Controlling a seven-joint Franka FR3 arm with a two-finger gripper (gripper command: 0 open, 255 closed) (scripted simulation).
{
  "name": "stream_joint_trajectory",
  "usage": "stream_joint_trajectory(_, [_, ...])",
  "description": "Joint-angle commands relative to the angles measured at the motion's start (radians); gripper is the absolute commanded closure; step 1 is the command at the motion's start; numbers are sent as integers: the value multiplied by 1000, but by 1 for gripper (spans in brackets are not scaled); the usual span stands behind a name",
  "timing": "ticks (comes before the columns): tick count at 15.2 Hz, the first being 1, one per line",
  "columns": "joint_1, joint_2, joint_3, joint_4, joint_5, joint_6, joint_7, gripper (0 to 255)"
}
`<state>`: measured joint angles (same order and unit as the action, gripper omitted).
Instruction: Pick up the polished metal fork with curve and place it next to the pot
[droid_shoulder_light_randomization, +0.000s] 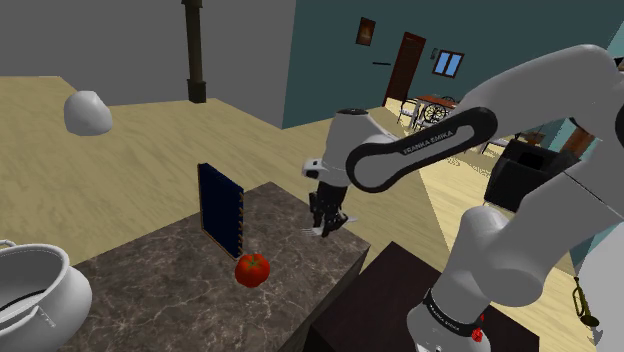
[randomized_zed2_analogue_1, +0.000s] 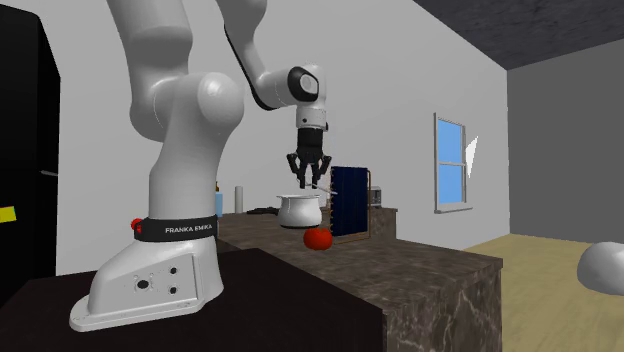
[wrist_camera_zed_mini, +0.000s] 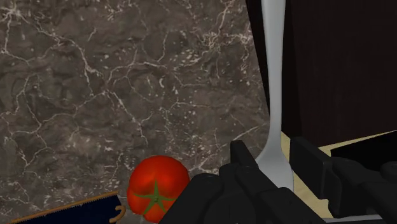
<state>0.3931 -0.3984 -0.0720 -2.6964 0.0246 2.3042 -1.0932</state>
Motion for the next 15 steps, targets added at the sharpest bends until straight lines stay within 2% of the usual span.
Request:
stream_joint_trajectory(1, [-1, -17, 2, 15, -2, -33, 3, 255])
stream_joint_trajectory(3, [-1, -31, 2, 25, -3, -56, 4, 255])
stream_joint_trajectory(9, [54, 165, 70, 206, 34, -38, 97, 255])
stream_joint_trajectory(15, [93, 357, 122, 419, 35, -54, 188, 255])
